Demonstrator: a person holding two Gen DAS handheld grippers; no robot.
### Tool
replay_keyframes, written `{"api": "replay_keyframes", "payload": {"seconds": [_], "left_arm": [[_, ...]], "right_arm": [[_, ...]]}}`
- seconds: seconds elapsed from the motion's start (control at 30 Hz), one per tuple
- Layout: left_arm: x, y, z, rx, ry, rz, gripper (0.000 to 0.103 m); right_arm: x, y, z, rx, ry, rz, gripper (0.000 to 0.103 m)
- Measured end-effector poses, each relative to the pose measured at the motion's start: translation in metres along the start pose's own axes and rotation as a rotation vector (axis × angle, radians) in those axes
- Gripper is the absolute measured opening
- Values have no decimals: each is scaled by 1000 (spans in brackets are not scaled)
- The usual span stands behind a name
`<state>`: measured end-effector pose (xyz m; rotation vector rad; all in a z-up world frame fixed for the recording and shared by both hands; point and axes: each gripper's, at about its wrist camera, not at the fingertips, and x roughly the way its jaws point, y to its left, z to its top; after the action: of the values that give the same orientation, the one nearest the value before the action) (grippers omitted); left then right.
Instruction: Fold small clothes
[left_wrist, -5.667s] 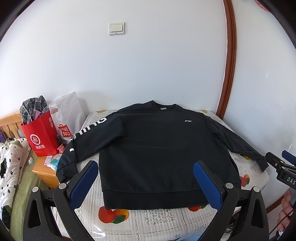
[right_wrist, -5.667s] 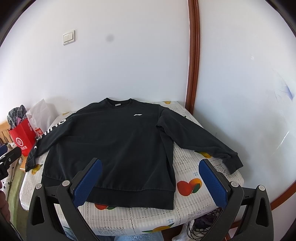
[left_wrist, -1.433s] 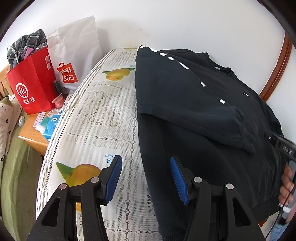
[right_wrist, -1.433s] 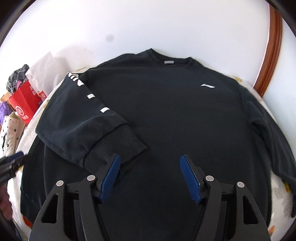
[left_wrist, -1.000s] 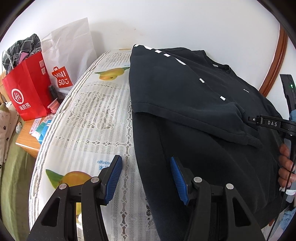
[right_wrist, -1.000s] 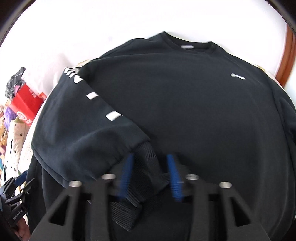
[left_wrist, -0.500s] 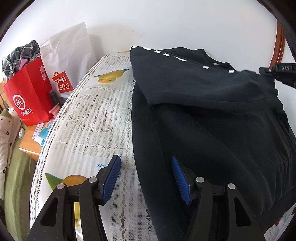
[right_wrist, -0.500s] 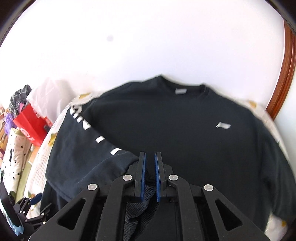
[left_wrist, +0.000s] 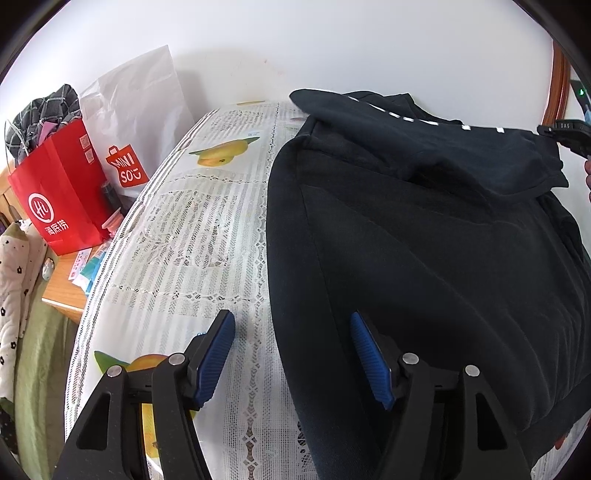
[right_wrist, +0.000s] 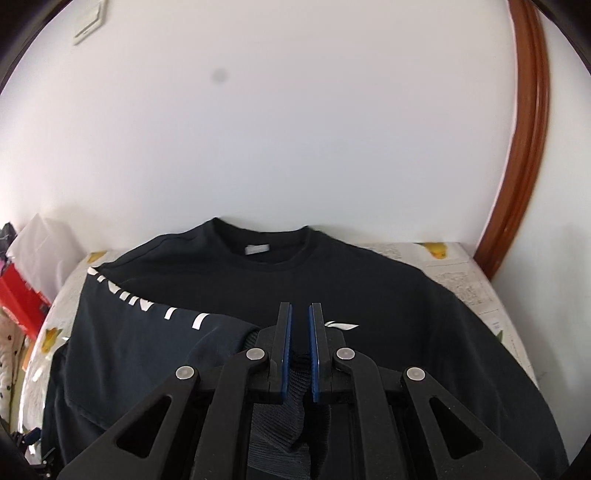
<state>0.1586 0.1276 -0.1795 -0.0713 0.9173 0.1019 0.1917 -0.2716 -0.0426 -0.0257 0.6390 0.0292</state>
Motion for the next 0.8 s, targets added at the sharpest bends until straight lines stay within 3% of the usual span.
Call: {"api": "replay_keyframes", "payload": {"seconds": [0.23, 0.37, 0.5, 0.63, 0.8], "left_arm": [[0, 1, 0, -1, 0, 0, 65], [0, 1, 1, -2, 5, -5, 65], [-4, 4, -2, 4, 30, -20, 64], [-14, 6, -13, 4, 46, -41, 64], [-30, 4, -28, 11, 49, -79, 63]], "right_arm": [[36, -71, -15, 121, 83, -127, 9], [50, -84, -35, 172, 169, -116, 11], [37, -82, -56, 148, 221, -102, 30], [-2, -78, -87, 48, 221, -138, 48], [-49, -85, -141, -8, 241, -140, 55]]}}
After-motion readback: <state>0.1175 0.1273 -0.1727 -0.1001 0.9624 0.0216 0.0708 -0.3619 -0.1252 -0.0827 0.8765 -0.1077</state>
